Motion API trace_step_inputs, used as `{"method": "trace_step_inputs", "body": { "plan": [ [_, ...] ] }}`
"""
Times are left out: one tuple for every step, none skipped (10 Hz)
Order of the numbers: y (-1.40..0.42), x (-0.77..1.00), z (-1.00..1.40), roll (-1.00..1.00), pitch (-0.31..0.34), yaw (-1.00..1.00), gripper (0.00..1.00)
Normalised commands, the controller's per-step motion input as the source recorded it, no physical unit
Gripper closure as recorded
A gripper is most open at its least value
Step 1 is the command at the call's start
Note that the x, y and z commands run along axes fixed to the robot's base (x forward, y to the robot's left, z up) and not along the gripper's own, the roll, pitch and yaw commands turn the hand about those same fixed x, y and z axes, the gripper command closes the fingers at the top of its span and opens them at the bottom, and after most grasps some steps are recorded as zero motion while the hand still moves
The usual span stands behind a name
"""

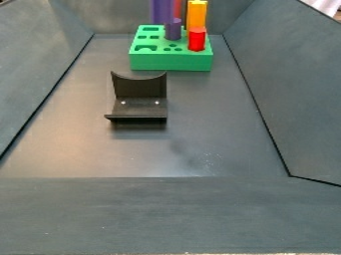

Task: Pick up the arch object. Move up. Move to above the board. Insert the arch object.
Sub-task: Insert the arch object.

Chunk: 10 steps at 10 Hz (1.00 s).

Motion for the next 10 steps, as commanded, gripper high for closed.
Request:
{"method": "trace_step_inputs", "body": {
  "plan": [
    [-0.01,0.84,-0.25,0.10,0.027,-0.23,1.00],
    [-0.15,0.94,-0.39,0.07,0.034,-0.09,1.00],
    [-0.17,0.87,-0.51,0.07,0.024,-0.13,1.00],
    [-0.24,0.74,-0.38,0.03,0.034,-0.22,1.00],
    [-0.25,0.72,-0.34,0.01,0.033,-0.24,1.00],
    [-0.11,0.76,-0.33,0.01,0.001,-0.29,1.00],
    [0.00,0.65,-0.32,0.04,0.024,-0.39,1.00],
    [-0.09,0.37,-0.09,0.06,0.090,-0.37,1.00],
    [-0.17,0.21,-0.07,0.06,0.054,-0.21,1.00],
    [-0.11,0.11,-0.13,0.04,0.037,-0.17,1.00]
  ]
}}
